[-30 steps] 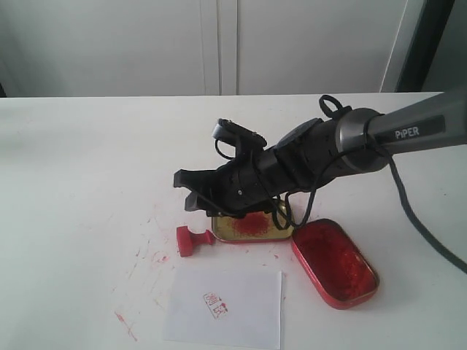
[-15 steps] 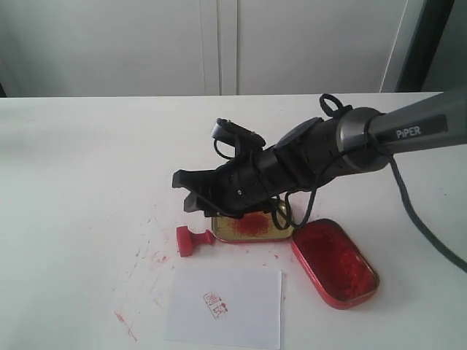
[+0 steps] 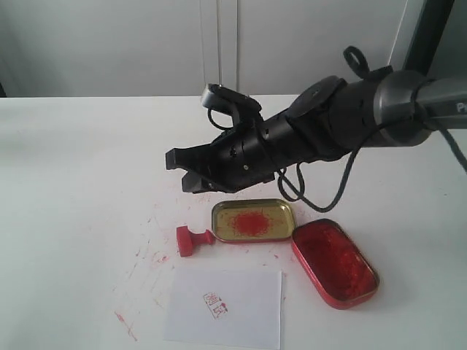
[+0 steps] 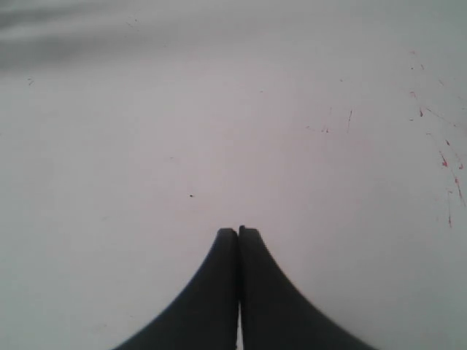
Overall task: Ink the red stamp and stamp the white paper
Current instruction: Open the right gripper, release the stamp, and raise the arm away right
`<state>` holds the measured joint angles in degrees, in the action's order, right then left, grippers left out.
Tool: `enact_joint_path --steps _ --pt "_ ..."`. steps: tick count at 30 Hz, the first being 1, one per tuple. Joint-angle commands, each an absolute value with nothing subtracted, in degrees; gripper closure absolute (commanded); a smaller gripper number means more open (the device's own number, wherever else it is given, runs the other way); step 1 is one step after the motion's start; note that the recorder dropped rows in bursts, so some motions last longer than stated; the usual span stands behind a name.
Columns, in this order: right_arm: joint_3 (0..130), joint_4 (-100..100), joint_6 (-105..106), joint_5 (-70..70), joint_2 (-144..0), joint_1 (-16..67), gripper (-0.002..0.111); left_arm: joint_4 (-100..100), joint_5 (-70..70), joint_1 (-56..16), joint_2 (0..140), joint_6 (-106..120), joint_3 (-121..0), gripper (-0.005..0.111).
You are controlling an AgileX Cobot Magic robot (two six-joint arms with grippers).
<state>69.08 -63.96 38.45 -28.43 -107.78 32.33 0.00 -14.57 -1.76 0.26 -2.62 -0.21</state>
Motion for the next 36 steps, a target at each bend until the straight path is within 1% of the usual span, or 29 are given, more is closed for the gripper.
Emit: enact_joint_path --steps 1,8,12,25,36 --pt "69.29 -53.07 32.7 -32.1 -103.52 31.77 0.099 -0.57 -14.53 -1.61 0.0 -2.62 0.0 0.107" --pt "69.29 -40.51 25.28 -40.46 -97.88 28.84 0.1 -0.57 -14.53 -1.61 0.0 -2.62 0.0 0.107" --pt "69.29 -35.8 23.06 -45.02 -95.19 26.16 0.108 -0.57 -14.53 -1.61 0.0 -2.62 0.0 0.107" --pt "69.29 -22.07 15.86 -53.79 -86.99 17.98 0.108 -0.57 -14.53 -1.61 0.0 -2.62 0.0 0.107" --pt "69.29 -14.38 9.69 -58.66 -84.6 8.63 0.108 -0.57 -14.53 -1.61 0.0 -2.62 0.0 0.107"
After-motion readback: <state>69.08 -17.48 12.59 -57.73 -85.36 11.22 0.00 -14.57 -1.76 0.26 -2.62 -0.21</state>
